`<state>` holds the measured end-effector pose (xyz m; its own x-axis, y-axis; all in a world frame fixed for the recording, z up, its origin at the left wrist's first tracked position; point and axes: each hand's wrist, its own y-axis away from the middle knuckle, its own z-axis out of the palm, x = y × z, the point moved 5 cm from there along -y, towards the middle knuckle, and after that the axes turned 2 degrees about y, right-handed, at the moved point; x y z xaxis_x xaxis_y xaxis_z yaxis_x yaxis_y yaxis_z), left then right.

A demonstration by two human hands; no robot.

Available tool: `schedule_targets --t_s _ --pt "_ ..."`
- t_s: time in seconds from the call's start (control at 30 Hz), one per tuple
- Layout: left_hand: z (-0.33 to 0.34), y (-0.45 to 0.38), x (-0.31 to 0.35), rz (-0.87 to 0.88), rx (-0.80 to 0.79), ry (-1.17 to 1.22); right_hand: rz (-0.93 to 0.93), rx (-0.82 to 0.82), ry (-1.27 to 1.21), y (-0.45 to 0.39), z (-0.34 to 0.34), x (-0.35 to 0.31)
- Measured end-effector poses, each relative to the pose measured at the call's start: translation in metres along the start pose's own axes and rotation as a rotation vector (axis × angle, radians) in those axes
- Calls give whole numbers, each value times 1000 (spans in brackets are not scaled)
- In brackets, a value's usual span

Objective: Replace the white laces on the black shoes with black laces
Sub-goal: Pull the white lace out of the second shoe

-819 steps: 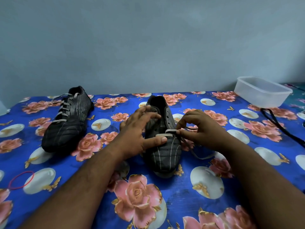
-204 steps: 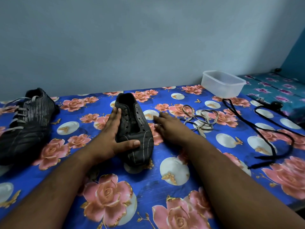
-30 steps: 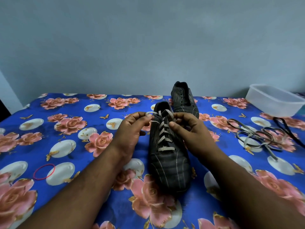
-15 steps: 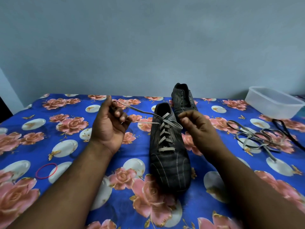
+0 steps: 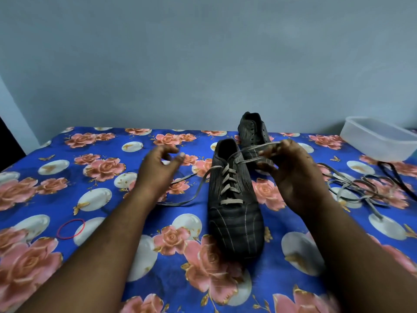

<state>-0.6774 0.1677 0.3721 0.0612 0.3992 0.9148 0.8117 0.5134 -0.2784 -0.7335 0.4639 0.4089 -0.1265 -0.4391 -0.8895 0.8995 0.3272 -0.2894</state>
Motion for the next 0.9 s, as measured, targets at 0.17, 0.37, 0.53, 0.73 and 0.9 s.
schedule_targets --t_s 0.17,0.37,0.53,0.73,0.9 --pt "48 30 13 166 -490 -44 -29 165 -230 -3 -24 -21" --pt "44 29 8 43 -503 17 -6 497 -195 -9 -72 -27" --pt "28 24 16 8 -326 103 143 659 309 -10 -105 -21" --pt "0 13 11 74 -65 -276 191 711 892 -12 -125 -12" --pt "-6 10 6 -8 -37 -719 350 592 1189 -12 -104 -4"
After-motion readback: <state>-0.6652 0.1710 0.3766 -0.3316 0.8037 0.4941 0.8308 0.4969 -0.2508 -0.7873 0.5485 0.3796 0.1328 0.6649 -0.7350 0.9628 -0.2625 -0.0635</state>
